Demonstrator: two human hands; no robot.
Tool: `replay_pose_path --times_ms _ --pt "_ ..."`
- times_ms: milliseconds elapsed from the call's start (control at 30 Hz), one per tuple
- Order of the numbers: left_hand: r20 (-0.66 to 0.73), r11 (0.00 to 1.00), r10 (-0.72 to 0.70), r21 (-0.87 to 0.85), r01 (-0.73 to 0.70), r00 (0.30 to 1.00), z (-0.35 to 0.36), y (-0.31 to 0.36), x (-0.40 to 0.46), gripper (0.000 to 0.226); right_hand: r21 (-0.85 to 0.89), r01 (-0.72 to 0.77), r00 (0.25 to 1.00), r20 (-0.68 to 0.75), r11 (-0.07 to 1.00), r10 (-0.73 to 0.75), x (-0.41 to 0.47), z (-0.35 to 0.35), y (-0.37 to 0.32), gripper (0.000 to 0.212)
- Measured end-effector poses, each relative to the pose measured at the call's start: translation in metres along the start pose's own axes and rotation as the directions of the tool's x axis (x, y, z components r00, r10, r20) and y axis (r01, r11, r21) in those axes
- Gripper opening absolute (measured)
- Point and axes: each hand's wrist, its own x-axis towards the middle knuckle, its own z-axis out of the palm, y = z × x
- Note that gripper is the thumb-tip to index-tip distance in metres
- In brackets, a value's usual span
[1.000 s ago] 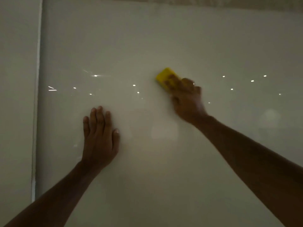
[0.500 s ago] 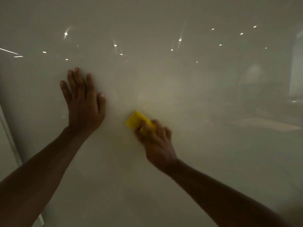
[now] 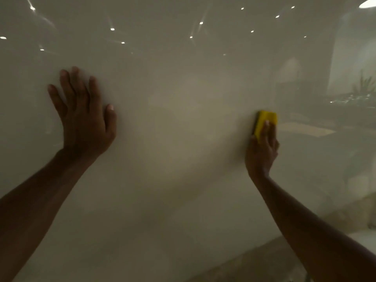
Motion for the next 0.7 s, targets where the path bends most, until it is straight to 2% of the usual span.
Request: replay_pose_path --times_ms 33,67,100,167,233,333,367,433,500,567,633,700 --pt "0.002 1.000 -0.002 -0.002 0.002 1.000 -0.001 0.000 0.000 0.062 0.052 -0.207 0.977 -0.033 0.977 0.208 -0.001 0.001 0.002 0.058" --pt "0.008 1.000 -0.004 -0.001 0.004 1.000 -0.002 0.001 0.000 0.062 0.093 -0.374 0.924 -0.051 0.923 0.380 -0.003 0.003 0.000 0.060" --pt "0.014 1.000 -0.003 0.001 0.003 1.000 -0.004 0.001 -0.001 0.062 0.119 -0.484 0.869 -0.056 0.867 0.492 -0.009 0.006 -0.003 0.061" --pt "0.027 1.000 -0.001 0.003 0.001 1.000 -0.007 0.001 -0.002 0.061 0.137 -0.551 0.828 -0.035 0.823 0.560 -0.036 0.013 -0.020 0.061" --pt "0.040 1.000 -0.002 0.002 0.002 0.999 -0.010 0.001 -0.003 0.060 0.152 -0.474 0.878 0.007 0.867 0.479 -0.075 0.020 -0.047 0.061" --pt "0.061 0.999 0.028 -0.021 -0.027 0.998 -0.016 -0.001 -0.004 0.058 0.179 -0.189 0.980 0.101 0.966 0.173 -0.133 0.030 -0.093 0.059" --pt "0.068 0.999 0.041 -0.028 -0.039 0.997 -0.018 -0.002 -0.005 0.057 0.181 -0.080 0.989 0.139 0.980 0.055 -0.148 0.033 -0.108 0.059" --pt "0.078 0.998 0.052 -0.033 -0.050 0.996 -0.021 -0.003 -0.007 0.056 0.216 0.126 0.959 0.222 0.968 -0.174 -0.174 0.037 -0.135 0.061" --pt "0.078 0.998 0.053 -0.037 -0.050 0.996 -0.022 -0.004 -0.012 0.055 0.286 0.307 0.869 0.305 0.908 -0.390 -0.198 0.040 -0.161 0.061" --pt "0.078 0.998 0.047 -0.033 -0.045 0.996 -0.022 -0.003 -0.018 0.055 0.353 0.472 0.725 0.366 0.808 -0.583 -0.221 0.042 -0.181 0.061" --pt "0.081 0.999 0.037 -0.034 -0.034 0.996 -0.022 -0.002 -0.025 0.055 0.420 0.630 0.524 0.392 0.654 -0.756 -0.243 0.044 -0.184 0.060" --pt "0.085 0.999 0.028 -0.030 -0.025 0.996 -0.021 -0.001 -0.033 0.056 0.457 0.755 0.294 0.406 0.470 -0.865 -0.261 0.044 -0.168 0.050"
